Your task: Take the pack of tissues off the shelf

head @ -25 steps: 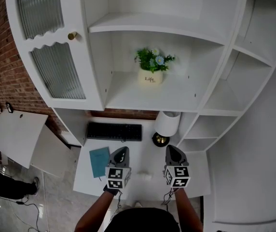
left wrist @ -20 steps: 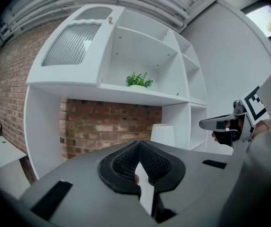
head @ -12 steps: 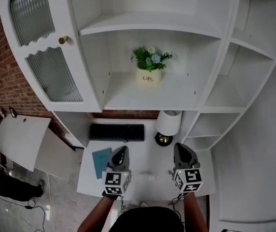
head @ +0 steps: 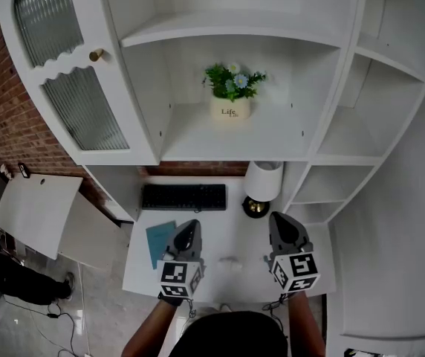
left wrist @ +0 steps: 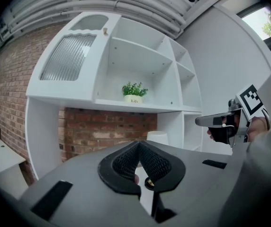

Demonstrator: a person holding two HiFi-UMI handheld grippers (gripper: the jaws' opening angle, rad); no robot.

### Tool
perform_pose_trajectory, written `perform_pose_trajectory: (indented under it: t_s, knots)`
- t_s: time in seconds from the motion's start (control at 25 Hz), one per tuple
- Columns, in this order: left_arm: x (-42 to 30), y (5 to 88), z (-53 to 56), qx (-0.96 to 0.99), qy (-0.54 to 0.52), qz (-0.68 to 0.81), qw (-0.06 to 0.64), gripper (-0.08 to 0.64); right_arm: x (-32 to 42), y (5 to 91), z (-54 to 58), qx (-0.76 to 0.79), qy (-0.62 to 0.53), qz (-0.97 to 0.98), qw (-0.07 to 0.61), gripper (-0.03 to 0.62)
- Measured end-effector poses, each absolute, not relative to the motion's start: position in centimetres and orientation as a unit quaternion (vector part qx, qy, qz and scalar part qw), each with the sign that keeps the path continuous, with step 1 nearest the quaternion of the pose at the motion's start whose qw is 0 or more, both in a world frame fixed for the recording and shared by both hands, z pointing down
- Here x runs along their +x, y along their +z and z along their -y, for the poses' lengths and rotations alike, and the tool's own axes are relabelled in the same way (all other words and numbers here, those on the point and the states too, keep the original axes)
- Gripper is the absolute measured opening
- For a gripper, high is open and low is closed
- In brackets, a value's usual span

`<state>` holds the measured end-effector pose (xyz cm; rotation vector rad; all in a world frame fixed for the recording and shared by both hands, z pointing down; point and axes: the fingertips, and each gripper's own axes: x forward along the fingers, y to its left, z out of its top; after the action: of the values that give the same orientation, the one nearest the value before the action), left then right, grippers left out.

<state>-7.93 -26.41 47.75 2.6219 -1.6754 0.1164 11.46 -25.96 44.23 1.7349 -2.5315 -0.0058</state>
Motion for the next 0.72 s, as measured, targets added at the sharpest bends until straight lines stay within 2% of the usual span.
perform_pose_trajectory:
  t_s: [0.72]
  knots:
    - [-8.1, 47.7, 24.1, 0.845, 0.046, 0.532, 0.008, 0.015, 10.9, 43.3, 24.7, 0.545, -0.006, 0.838, 0.034, 0.002]
